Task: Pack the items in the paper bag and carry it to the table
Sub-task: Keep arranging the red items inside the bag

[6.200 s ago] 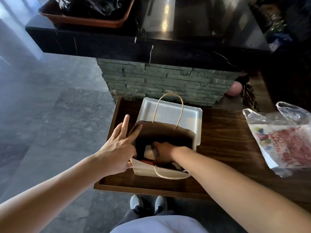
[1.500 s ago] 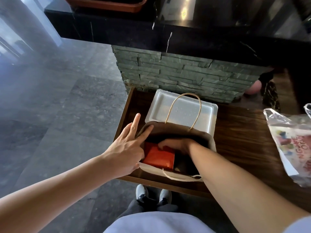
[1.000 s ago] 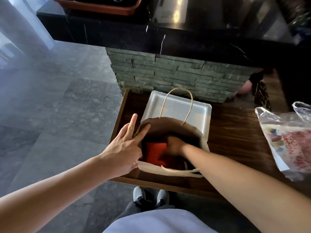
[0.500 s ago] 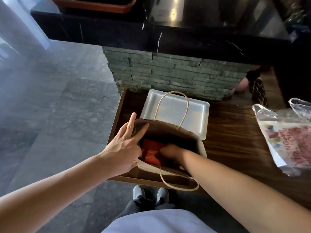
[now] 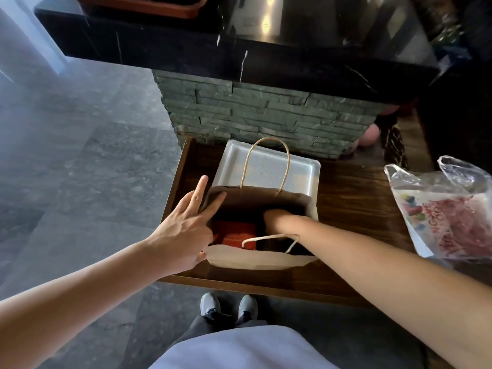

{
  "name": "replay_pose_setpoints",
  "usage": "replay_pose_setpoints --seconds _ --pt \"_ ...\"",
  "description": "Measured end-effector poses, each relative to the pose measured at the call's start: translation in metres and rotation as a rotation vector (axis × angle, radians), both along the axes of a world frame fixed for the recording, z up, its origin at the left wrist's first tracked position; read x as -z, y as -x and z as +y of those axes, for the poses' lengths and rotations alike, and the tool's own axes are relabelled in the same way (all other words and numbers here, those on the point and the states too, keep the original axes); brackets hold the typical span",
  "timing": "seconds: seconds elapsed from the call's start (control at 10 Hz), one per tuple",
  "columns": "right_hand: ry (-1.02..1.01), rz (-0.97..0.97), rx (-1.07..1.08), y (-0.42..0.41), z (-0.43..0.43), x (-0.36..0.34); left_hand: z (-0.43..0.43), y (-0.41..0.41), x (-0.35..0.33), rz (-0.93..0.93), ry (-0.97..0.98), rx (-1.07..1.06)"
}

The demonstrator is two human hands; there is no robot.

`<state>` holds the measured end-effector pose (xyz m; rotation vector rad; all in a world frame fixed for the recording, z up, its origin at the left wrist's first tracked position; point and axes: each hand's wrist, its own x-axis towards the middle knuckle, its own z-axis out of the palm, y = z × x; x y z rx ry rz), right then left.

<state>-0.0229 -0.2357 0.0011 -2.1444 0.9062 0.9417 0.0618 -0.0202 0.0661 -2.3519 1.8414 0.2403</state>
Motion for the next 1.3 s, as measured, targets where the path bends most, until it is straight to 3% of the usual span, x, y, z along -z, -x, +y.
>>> replay_pose_setpoints --seconds 0.2,0.6,0.7,0.8,1.3 --pt "0.131 0.202 -0.36 0.019 -0.003 -0.001 0.003 0.005 -0.002 0.009 -0.016 0.01" --pt "0.235 0.137 -0.528 0.023 0.007 0.034 0.006 0.012 -0.002 0.056 0.004 -0.009" --pt "0.173 0.129 -0.54 0.018 0.006 0.035 0.004 0.01 -0.002 0.054 0.016 -0.015" --pt "0.108 0.172 -0.349 0.013 0.003 0.025 0.004 0.008 -0.001 0.056 0.033 -0.014" --pt "0.179 0.044 -0.322 0.017 -0.012 -0.036 0.003 0.005 -0.002 0.049 0.009 0.012"
